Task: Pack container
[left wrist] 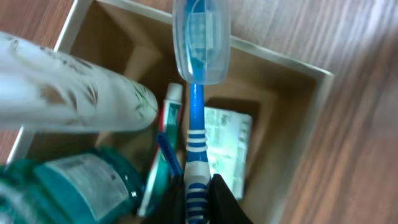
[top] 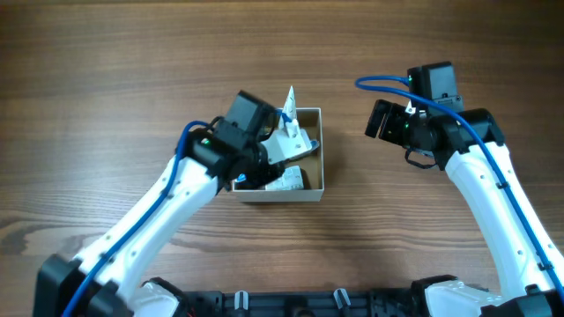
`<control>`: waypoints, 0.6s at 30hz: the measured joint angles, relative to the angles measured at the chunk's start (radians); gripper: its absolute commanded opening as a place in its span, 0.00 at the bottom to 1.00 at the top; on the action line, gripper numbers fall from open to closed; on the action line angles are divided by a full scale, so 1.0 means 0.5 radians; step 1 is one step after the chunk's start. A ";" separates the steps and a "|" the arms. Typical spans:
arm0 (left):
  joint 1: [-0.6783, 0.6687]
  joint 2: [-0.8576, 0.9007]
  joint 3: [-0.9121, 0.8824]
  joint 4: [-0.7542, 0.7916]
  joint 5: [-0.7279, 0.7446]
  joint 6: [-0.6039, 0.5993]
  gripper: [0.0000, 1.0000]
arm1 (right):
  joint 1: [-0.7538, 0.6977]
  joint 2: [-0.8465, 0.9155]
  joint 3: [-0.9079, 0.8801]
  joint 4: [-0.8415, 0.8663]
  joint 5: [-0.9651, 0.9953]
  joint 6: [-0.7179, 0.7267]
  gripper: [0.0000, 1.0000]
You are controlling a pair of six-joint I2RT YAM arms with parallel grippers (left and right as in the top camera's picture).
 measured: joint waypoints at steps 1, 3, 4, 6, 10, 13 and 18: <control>-0.001 0.041 0.000 0.047 -0.001 0.007 0.80 | 0.000 0.000 0.000 -0.003 -0.001 0.000 1.00; -0.001 0.040 -0.001 0.101 -0.009 0.021 1.00 | 0.000 0.000 0.000 -0.004 -0.001 -0.002 1.00; -0.001 0.032 -0.001 0.111 -0.034 0.021 1.00 | 0.000 -0.001 0.000 -0.004 -0.001 -0.014 1.00; -0.001 -0.044 -0.001 0.104 -0.152 -0.085 1.00 | 0.000 -0.001 0.000 0.009 0.000 -0.101 1.00; 0.072 -0.332 -0.001 0.083 -0.388 -0.506 1.00 | 0.018 -0.001 0.116 0.116 0.006 -0.382 1.00; 0.440 -0.514 0.000 0.172 -0.485 -0.835 1.00 | 0.018 -0.010 0.238 0.323 0.008 -0.575 1.00; 1.096 -0.492 0.000 0.159 -0.534 -1.142 1.00 | 0.018 -0.033 0.240 0.485 0.019 -0.829 1.00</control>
